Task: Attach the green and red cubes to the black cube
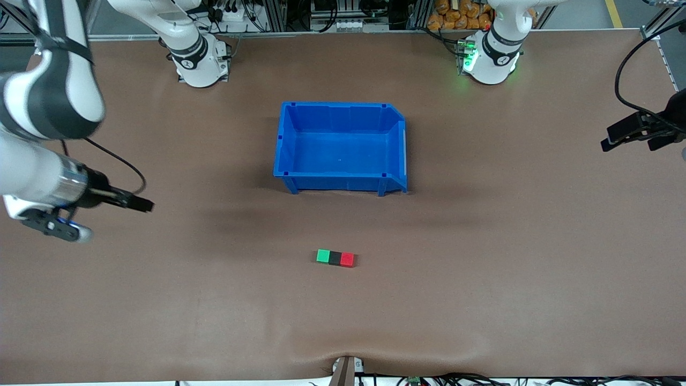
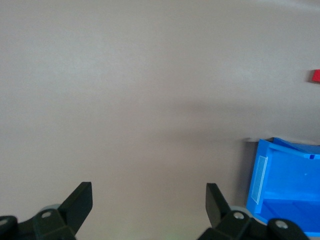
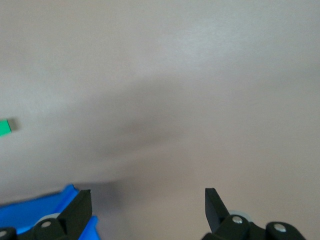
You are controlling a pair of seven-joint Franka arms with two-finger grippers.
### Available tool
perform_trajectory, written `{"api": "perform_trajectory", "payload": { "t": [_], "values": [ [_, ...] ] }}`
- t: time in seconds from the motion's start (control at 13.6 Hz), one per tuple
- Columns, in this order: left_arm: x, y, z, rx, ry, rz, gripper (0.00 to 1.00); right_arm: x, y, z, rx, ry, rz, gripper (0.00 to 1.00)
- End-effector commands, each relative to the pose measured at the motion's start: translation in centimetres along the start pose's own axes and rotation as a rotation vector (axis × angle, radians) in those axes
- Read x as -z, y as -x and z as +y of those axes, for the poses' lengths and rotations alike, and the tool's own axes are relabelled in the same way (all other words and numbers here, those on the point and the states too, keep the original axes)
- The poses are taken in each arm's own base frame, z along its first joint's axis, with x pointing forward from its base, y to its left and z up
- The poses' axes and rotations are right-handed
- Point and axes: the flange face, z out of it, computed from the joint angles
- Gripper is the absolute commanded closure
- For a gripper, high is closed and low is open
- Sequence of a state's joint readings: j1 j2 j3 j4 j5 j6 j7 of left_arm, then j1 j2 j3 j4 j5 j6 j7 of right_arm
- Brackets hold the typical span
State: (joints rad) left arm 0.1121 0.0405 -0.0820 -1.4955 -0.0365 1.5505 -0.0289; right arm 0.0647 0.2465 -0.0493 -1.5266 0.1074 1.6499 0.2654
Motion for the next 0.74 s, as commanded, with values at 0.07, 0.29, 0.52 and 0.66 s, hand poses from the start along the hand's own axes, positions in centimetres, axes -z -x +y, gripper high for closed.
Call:
{"api": "perform_trajectory", "payload": {
  "t": [0.07,0.29,0.52,0.66],
  "values": [
    [1.6,0.9,-0.3,0.049,-0.015,0.008,0.00,4.4,3.7,3.1,0.160,0.026,0.018,0.00],
    [2.0,0.9,0.0,0.039,-0.026,0.017,0.00,7.3,5.7,4.9,0.201,0.022,0.023,0.00],
    [1.9,1.0,-0.1,0.039,-0.025,0.010,0.00,9.6,8.1,5.9,0.207,0.027,0.013,0.00],
    [2.0,1.0,0.6,0.030,-0.025,0.011,0.00,10.6,9.5,5.9,0.213,0.031,0.007,0.00]
  ]
}}
